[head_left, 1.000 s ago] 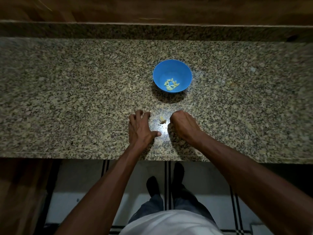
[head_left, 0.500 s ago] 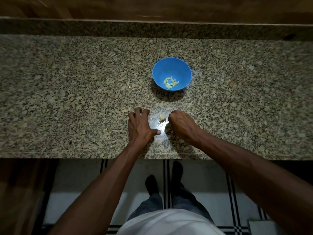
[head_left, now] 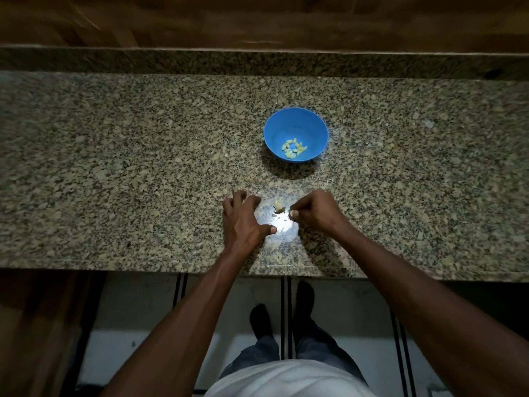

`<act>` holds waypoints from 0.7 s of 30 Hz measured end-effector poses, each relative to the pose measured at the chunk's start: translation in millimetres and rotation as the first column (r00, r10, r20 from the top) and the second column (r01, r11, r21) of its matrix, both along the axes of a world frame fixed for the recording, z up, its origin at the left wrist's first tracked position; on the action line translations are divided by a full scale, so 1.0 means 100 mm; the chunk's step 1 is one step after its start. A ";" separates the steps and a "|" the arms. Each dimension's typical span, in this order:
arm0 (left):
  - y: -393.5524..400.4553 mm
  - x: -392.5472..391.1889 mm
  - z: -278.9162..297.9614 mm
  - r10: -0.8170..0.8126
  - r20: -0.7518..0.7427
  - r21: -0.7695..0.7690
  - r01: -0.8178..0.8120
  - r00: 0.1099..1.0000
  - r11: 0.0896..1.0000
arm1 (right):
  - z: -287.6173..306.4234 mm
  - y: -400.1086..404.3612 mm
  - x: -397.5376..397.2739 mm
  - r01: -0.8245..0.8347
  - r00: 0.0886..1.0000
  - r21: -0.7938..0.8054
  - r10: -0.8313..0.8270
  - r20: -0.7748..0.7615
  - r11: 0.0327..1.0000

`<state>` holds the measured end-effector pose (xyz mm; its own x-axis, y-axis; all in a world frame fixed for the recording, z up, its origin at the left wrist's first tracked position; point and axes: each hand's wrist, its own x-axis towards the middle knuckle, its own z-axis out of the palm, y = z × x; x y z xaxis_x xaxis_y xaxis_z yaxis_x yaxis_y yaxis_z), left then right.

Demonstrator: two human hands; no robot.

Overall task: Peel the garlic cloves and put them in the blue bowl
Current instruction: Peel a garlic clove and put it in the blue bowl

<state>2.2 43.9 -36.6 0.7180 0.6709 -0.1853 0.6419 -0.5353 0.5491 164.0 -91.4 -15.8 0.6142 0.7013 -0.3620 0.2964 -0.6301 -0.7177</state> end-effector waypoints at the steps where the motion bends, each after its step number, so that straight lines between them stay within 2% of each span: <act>1: -0.01 -0.03 0.00 0.027 0.080 -0.047 -0.023 0.996 0.999 | 0.04 -0.06 -0.02 0.091 0.980 0.070 -0.077 -0.183 0.993; 3: -0.06 -0.08 0.06 0.083 0.214 -0.131 -0.056 0.973 0.990 | 0.10 -0.18 -0.11 0.236 0.880 0.173 -0.135 -0.456 0.956; 5: -0.13 -0.11 0.16 0.102 0.285 -0.230 -0.035 0.953 0.973 | 0.10 -0.26 -0.20 0.281 0.826 0.195 -0.134 -0.547 0.940; 7: -0.20 -0.11 0.27 0.101 0.349 -0.351 0.030 0.931 0.936 | 0.10 -0.30 -0.25 0.296 0.812 0.204 -0.133 -0.569 0.933; 9: -0.22 -0.07 0.31 0.072 0.395 -0.397 0.099 0.916 0.913 | 0.11 -0.31 -0.26 0.306 0.792 0.210 -0.126 -0.597 0.929; 14: -0.22 0.08 0.33 -0.023 0.388 -0.295 0.148 0.921 0.944 | 0.18 -0.27 -0.19 0.299 0.790 0.234 -0.102 -0.605 0.925; 21: -0.21 0.22 0.39 0.072 0.373 -0.340 0.064 0.925 0.938 | 0.20 -0.24 -0.02 0.294 0.814 0.277 -0.087 -0.575 0.915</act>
